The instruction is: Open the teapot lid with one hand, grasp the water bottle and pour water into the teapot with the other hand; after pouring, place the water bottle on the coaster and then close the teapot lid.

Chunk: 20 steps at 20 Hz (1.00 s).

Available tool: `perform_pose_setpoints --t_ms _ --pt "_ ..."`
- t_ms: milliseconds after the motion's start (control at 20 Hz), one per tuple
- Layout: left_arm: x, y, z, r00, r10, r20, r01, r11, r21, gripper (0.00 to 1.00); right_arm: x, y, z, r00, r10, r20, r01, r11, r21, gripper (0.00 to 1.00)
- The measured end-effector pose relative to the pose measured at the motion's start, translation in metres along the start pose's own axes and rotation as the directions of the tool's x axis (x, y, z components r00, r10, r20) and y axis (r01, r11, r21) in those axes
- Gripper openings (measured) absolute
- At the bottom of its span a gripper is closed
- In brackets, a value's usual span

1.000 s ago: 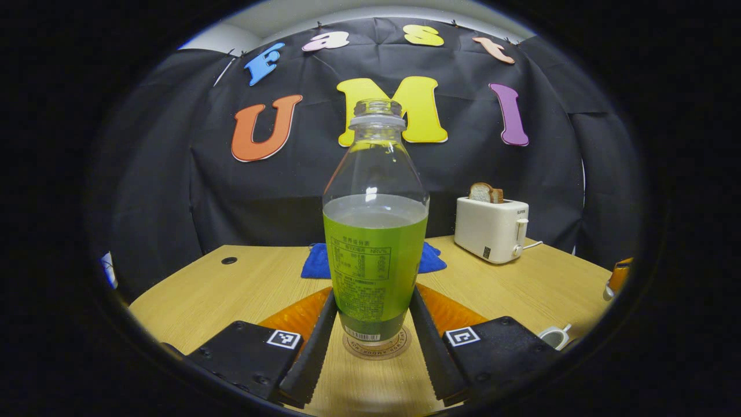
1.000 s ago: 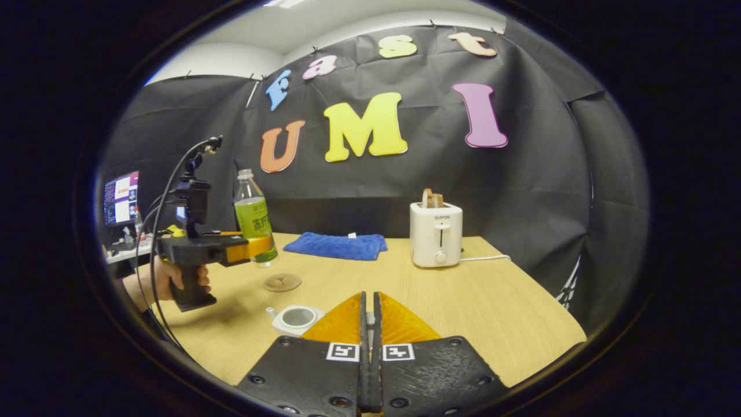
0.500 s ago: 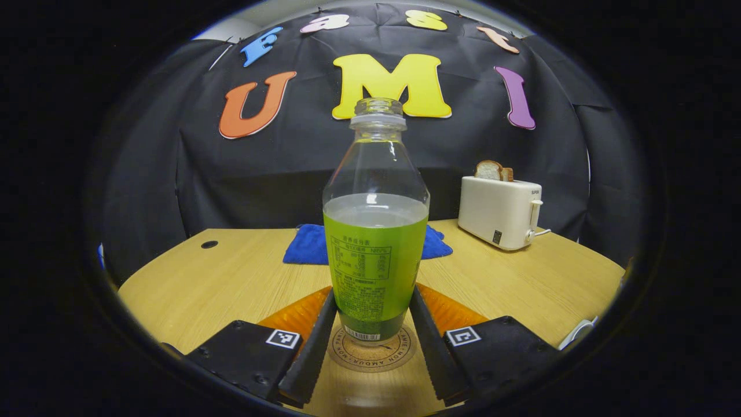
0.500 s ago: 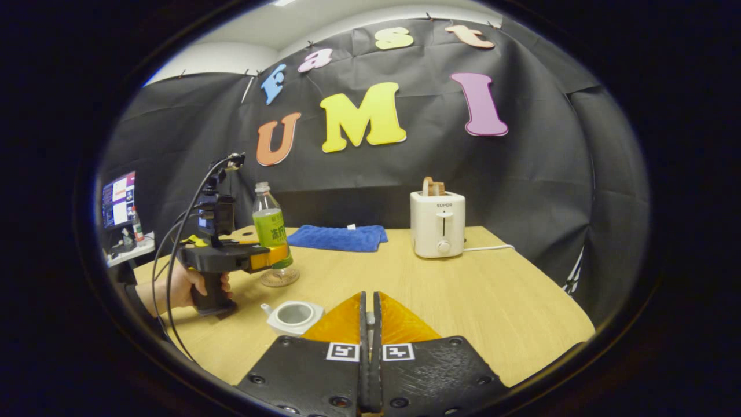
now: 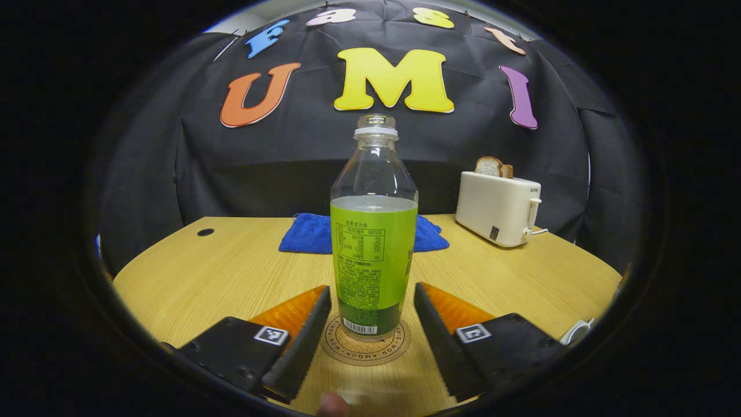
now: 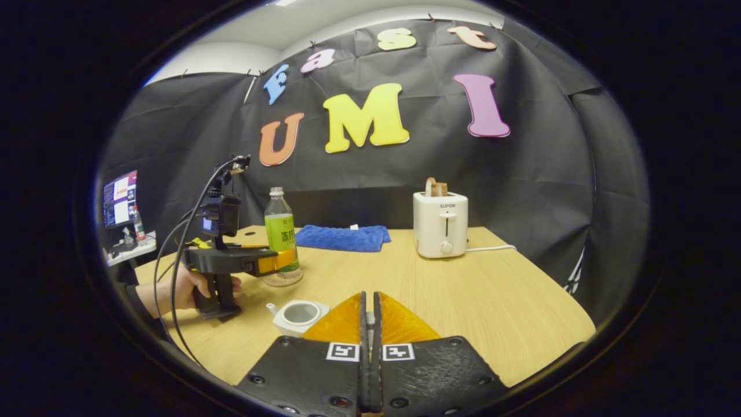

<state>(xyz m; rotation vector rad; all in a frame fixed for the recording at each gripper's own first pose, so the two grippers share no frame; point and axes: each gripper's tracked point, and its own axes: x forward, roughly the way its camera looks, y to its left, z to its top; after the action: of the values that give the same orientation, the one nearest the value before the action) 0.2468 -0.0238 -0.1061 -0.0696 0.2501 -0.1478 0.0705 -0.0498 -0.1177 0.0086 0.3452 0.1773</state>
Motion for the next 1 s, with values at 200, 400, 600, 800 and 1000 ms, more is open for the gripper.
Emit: perform_pose_setpoints --t_ms 200,400,600,800,1000 --pt "-0.016 0.008 -0.008 0.999 0.022 -0.031 -0.023 0.999 -0.030 0.99 -0.006 0.008 0.007 1.000 0.007 0.014 -0.007 1.000 -0.019 0.00" --pt "-0.057 0.019 -0.014 0.998 0.026 -0.055 -0.031 0.996 -0.085 0.99 -0.007 0.024 0.022 0.999 0.032 0.043 -0.030 0.999 -0.046 0.00" --pt "-0.110 0.052 -0.007 0.995 0.103 -0.017 -0.104 0.992 -0.067 0.99 0.002 0.043 0.030 0.996 0.066 0.060 -0.062 0.996 -0.070 0.00" --pt "-0.162 0.083 -0.001 0.982 0.185 0.038 -0.183 0.981 -0.057 0.99 0.022 0.062 0.025 0.993 0.104 0.047 -0.099 0.991 -0.094 0.00" --pt "-0.199 0.109 -0.007 0.964 0.259 0.058 -0.255 0.965 -0.064 0.99 0.036 0.078 0.018 0.991 0.128 0.035 -0.124 0.988 -0.093 0.00"
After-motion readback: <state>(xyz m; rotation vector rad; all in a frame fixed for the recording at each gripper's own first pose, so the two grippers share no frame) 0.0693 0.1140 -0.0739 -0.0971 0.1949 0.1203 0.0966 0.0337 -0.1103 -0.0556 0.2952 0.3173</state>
